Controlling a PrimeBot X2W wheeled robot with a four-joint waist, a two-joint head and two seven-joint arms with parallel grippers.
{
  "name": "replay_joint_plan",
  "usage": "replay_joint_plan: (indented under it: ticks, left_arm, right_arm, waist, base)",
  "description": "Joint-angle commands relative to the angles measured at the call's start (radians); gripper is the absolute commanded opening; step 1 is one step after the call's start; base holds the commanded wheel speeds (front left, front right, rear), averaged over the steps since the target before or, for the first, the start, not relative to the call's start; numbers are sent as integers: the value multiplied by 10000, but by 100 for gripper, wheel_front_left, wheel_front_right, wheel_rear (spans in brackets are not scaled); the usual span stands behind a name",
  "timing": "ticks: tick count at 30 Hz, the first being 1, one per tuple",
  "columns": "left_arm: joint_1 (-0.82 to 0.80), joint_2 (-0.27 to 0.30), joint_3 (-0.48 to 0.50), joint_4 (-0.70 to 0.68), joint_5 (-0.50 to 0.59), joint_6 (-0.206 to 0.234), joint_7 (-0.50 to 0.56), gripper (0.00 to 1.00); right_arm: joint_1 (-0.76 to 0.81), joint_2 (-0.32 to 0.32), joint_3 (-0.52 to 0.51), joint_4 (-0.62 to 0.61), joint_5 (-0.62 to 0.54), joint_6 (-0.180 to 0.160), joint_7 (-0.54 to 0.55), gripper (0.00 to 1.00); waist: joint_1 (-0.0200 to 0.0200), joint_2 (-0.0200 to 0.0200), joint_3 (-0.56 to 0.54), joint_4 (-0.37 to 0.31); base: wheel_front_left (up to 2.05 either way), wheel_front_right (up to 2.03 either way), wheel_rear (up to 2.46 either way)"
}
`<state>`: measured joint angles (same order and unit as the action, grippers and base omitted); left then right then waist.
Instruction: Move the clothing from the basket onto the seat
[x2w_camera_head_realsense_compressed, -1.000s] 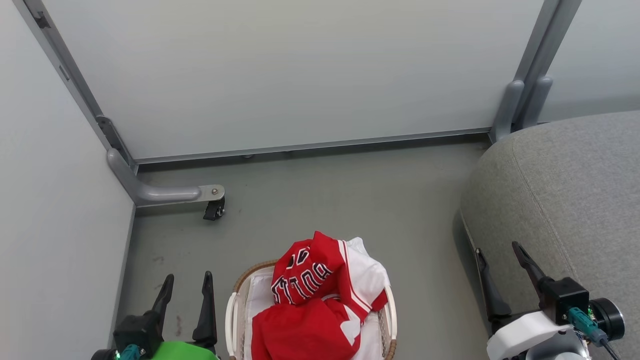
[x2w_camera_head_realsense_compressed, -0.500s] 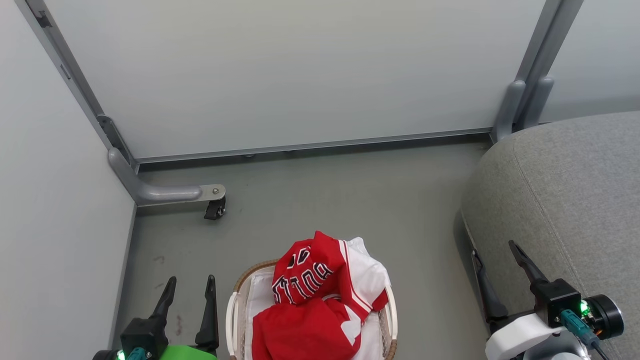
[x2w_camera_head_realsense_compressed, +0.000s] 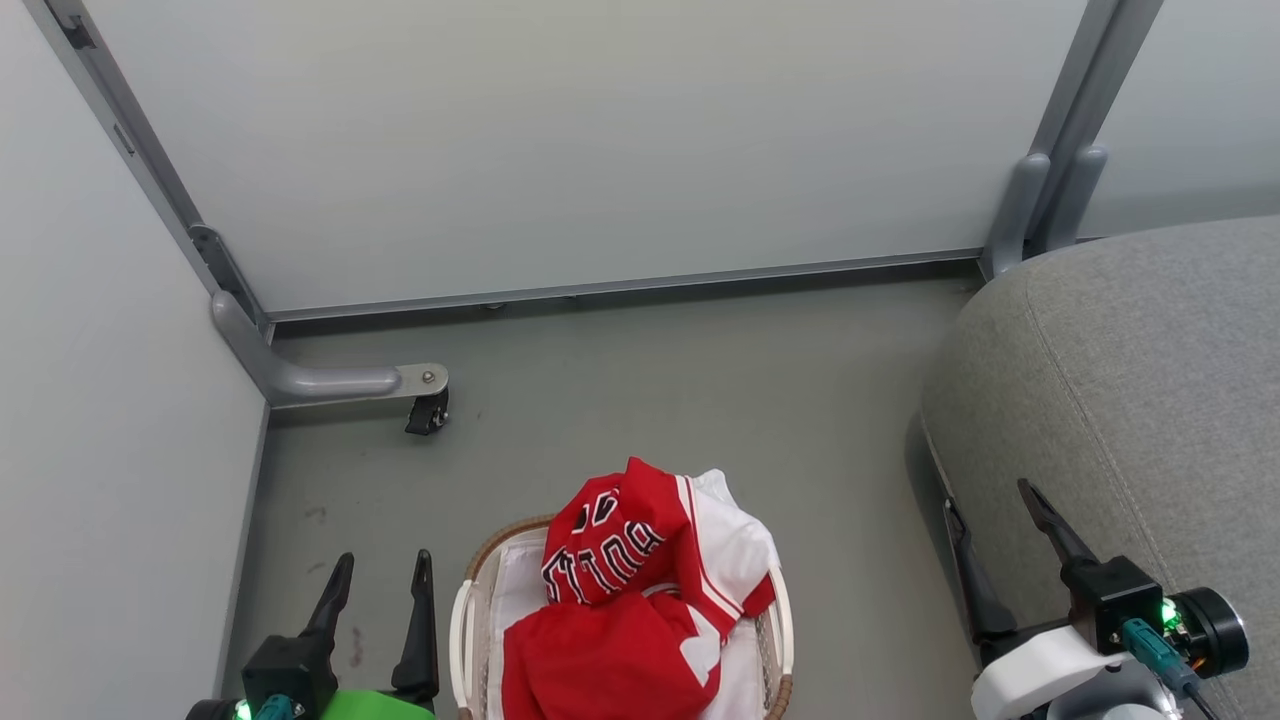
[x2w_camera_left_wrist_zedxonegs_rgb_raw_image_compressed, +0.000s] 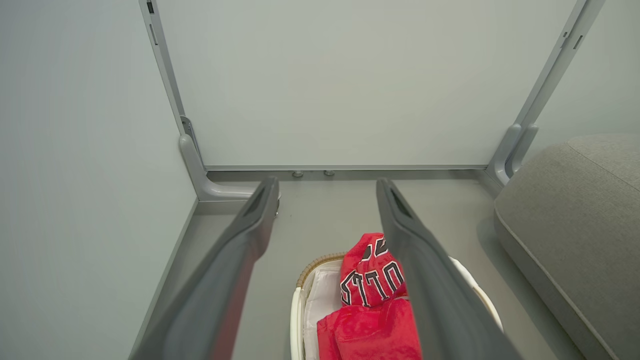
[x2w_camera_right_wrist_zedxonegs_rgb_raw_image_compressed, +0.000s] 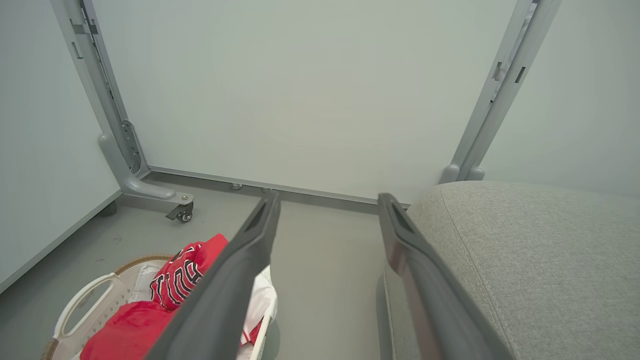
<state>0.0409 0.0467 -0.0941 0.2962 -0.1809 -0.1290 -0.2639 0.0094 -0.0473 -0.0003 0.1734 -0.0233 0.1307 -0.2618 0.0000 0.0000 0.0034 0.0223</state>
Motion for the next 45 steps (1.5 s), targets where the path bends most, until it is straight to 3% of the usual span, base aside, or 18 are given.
replay_joint_plan:
  ticks: [1,10,23,35,45]
  left_arm:
    - [54,66,7,-33,38,-31,-11,100]
    - [-492,63,-50,-158,203,-31,-11,100]
    - [-3489,415,-1249,342,999,-30,-9,100]
    - [-6419,1234,-3790,3736,1382,-18,-10,100]
    - [-8100,1493,-4958,6337,1453,-16,26,100]
  right_arm:
    - [7,-57,-24,-36,-30,0,-49,100]
    - [-381,-57,46,-243,-32,0,-49,100]
    - [-2408,-48,473,-676,95,-3,-48,100]
    - [-3509,-36,648,-808,743,-3,-45,100]
    - [-3889,-37,1027,-863,1393,-3,-38,100]
  waist:
    - [0,0,28,-10]
    - [0,0,678,-187]
    - [0,0,4025,-1318]
    - [0,0,6416,-2457]
    - [0,0,7561,-3121]
  base:
    - [0,0,0]
    - [0,0,0]
    - [0,0,0]
    - [0,0,0]
    - [0,0,0]
